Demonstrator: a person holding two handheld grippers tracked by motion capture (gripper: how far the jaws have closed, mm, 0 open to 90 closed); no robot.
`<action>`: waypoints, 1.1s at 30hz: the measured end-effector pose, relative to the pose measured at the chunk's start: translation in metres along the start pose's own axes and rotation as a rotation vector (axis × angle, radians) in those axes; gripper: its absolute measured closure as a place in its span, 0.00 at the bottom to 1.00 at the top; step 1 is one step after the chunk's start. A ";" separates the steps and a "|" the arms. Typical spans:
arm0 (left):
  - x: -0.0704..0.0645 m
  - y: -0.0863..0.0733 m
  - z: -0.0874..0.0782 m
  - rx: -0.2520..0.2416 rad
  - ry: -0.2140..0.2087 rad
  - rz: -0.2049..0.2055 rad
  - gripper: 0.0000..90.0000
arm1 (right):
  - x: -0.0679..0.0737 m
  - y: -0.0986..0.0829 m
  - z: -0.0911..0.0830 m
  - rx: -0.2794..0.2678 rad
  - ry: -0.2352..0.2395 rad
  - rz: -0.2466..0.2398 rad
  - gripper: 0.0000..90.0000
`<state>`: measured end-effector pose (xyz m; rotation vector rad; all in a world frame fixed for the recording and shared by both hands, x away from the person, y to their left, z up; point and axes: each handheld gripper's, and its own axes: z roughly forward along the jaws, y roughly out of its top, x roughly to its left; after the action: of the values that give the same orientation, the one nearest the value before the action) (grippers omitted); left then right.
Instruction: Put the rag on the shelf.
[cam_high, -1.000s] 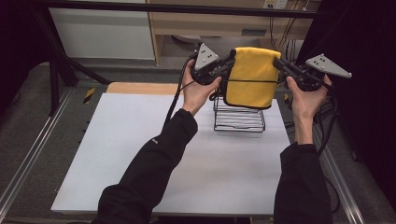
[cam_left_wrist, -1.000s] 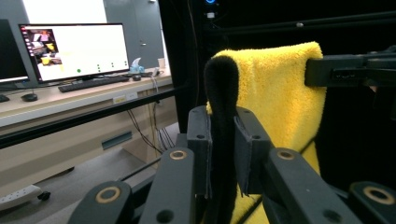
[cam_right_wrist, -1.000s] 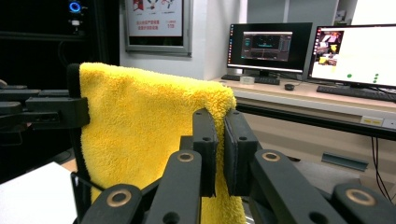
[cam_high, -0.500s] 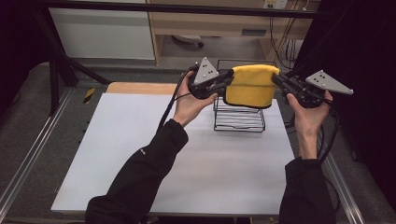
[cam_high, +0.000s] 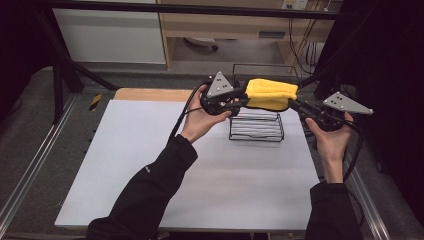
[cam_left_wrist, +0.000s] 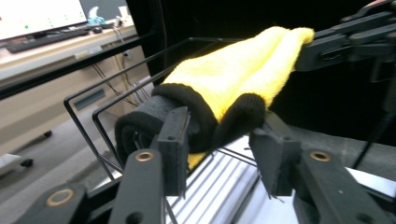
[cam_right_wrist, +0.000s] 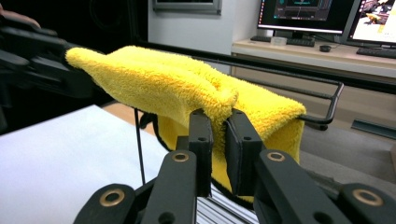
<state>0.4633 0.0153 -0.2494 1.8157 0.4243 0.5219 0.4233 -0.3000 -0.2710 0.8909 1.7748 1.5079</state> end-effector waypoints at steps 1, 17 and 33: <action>0.000 0.001 -0.004 -0.004 -0.005 -0.001 0.63 | 0.000 0.000 -0.001 0.003 0.000 -0.003 0.91; 0.005 0.011 0.000 -0.010 0.003 -0.182 0.88 | 0.013 0.010 -0.012 0.030 0.024 -0.054 0.67; 0.006 -0.017 0.034 0.125 0.024 -0.167 1.00 | 0.014 -0.015 0.048 0.161 0.007 0.069 0.98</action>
<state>0.4863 -0.0035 -0.2738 1.8745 0.6306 0.4090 0.4534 -0.2629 -0.2928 1.0368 1.9094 1.4269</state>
